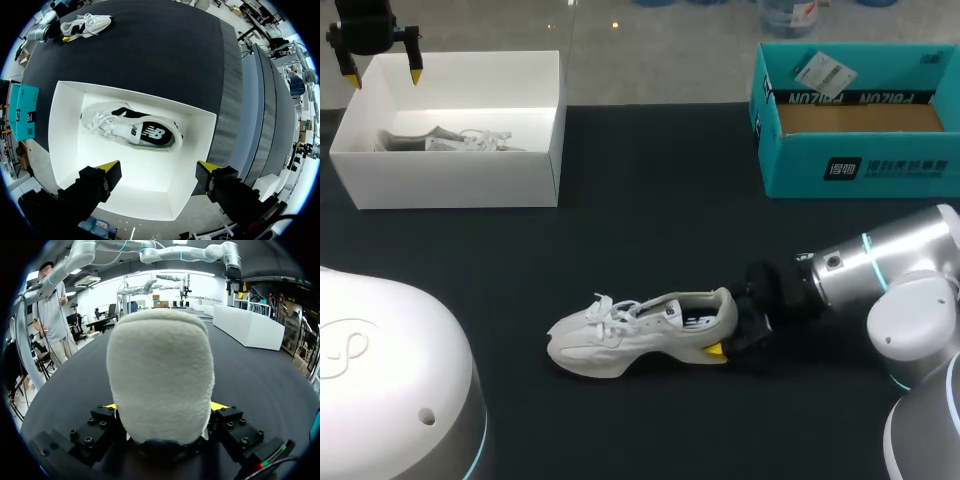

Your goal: Take the shoe out of the shoebox, open the shoe tongue, remove and reinsert the insole, then place the shoe into the shoebox

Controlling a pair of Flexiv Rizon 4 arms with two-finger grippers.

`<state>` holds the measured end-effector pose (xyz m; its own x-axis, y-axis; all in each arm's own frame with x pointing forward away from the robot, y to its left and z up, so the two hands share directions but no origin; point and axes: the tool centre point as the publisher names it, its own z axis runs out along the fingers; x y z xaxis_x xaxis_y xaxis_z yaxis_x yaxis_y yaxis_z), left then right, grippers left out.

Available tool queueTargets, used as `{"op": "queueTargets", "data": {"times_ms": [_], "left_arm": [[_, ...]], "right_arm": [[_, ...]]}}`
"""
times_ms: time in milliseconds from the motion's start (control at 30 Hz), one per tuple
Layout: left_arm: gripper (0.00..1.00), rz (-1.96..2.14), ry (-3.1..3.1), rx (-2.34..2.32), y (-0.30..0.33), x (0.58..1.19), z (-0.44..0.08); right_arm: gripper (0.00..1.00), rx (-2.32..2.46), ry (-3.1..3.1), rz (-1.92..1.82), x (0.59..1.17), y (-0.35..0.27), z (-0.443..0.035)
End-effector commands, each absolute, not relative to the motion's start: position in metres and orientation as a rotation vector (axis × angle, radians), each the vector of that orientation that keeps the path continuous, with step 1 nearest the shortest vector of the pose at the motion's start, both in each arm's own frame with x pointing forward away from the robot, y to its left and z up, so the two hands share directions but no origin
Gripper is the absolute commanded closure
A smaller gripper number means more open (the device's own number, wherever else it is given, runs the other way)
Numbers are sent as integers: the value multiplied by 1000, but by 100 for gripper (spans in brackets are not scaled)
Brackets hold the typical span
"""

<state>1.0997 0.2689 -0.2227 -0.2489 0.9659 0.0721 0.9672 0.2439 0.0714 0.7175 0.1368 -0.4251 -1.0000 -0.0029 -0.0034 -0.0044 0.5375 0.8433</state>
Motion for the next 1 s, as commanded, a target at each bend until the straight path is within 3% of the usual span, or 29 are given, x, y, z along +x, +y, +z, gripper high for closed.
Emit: {"op": "queueTargets", "data": {"times_ms": [33,1000], "left_arm": [[0,-160,-2466,-1918,269,1100,-222],[0,-160,-2466,-1918,269,1100,-222]], "right_arm": [[100,26,2714,1511,716,132,-422],[100,172,2690,1500,716,134,-426]]}}
